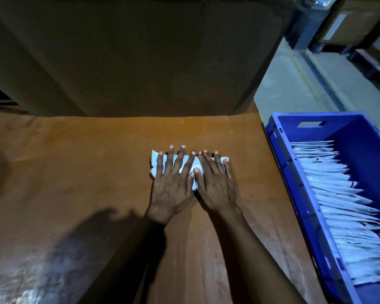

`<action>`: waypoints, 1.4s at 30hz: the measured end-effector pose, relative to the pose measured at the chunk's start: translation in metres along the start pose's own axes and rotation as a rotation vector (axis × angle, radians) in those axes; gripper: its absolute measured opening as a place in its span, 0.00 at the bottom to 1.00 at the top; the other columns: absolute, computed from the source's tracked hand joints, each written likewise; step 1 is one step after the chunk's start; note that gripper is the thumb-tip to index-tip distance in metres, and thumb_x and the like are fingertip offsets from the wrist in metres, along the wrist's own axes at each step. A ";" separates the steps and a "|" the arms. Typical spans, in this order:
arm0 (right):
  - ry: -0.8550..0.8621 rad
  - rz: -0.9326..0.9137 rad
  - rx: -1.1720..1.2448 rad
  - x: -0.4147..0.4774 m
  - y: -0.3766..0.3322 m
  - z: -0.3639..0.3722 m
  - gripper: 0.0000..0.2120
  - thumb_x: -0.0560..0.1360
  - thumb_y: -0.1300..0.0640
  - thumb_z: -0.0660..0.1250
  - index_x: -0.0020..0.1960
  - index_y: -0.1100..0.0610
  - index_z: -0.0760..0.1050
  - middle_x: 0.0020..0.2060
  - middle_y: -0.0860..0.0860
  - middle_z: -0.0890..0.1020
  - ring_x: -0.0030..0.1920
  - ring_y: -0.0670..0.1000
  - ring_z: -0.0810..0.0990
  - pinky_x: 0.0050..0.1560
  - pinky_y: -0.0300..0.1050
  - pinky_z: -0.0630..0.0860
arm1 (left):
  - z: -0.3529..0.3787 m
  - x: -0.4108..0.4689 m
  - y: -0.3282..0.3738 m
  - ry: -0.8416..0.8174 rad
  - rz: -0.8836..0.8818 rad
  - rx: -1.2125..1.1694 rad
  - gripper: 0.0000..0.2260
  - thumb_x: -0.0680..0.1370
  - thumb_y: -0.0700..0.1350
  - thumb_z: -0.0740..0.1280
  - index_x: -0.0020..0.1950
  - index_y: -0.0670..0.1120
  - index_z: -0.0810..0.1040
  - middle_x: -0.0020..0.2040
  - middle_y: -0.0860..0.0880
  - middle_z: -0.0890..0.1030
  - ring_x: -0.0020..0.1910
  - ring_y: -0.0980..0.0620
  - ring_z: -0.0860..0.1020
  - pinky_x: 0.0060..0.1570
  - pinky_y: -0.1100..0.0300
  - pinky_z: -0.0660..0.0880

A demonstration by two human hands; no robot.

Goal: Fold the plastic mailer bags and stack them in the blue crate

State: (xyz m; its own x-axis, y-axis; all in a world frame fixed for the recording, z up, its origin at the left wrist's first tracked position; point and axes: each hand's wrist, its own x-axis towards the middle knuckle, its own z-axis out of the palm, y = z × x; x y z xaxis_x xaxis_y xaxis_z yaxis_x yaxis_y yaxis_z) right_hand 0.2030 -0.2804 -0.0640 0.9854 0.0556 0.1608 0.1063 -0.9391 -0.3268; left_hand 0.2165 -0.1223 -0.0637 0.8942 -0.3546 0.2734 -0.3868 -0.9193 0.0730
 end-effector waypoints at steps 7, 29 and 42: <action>-0.024 0.076 -0.076 0.013 -0.001 0.011 0.30 0.86 0.43 0.46 0.84 0.54 0.57 0.83 0.51 0.59 0.84 0.53 0.49 0.83 0.55 0.46 | 0.007 0.012 -0.007 -0.024 0.011 0.033 0.27 0.86 0.54 0.49 0.85 0.49 0.54 0.85 0.42 0.51 0.83 0.36 0.45 0.79 0.34 0.50; 0.055 0.068 -0.098 0.008 0.003 0.014 0.28 0.85 0.43 0.52 0.83 0.49 0.60 0.82 0.51 0.62 0.84 0.59 0.52 0.82 0.57 0.53 | 0.017 0.009 -0.008 -0.062 -0.009 0.020 0.27 0.86 0.57 0.47 0.85 0.53 0.51 0.85 0.46 0.48 0.83 0.33 0.45 0.71 0.21 0.48; 0.044 0.078 -0.079 0.004 0.001 0.014 0.27 0.86 0.43 0.53 0.83 0.46 0.60 0.83 0.51 0.62 0.84 0.60 0.49 0.81 0.59 0.53 | 0.022 0.006 -0.006 -0.101 -0.035 0.005 0.28 0.85 0.57 0.44 0.85 0.53 0.53 0.85 0.45 0.50 0.83 0.33 0.46 0.69 0.19 0.48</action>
State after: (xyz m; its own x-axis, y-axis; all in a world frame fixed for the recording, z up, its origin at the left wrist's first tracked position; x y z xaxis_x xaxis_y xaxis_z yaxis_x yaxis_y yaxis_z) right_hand 0.2086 -0.2762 -0.0768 0.9833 -0.0319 0.1791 0.0171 -0.9639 -0.2656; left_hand 0.2292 -0.1222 -0.0836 0.9252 -0.3377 0.1731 -0.3544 -0.9320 0.0760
